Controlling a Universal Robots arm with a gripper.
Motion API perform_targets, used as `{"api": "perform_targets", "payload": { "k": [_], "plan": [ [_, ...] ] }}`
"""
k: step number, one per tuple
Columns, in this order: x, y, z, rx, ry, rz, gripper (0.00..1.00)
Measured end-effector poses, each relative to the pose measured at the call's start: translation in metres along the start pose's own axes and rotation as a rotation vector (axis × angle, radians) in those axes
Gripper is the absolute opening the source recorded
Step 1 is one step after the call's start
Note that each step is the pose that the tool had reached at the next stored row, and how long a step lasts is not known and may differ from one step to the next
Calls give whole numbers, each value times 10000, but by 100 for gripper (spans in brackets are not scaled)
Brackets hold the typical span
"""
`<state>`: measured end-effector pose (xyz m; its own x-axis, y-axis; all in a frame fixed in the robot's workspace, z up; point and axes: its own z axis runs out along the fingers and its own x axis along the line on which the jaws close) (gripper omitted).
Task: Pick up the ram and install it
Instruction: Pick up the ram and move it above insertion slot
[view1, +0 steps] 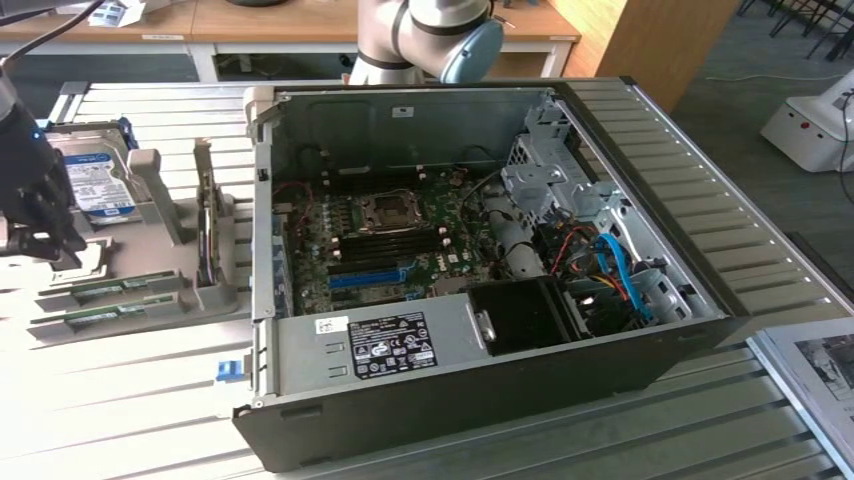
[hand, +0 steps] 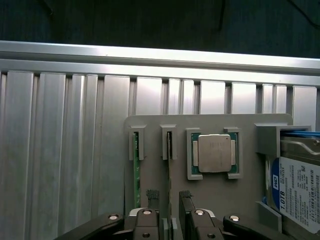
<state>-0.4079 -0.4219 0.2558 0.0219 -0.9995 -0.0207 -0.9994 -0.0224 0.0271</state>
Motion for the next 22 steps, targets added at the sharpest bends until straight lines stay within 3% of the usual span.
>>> {"api": "perform_targets", "payload": {
  "k": [22],
  "plan": [
    [200, 5, -3, -1, 0, 0, 30]
  ]
}}
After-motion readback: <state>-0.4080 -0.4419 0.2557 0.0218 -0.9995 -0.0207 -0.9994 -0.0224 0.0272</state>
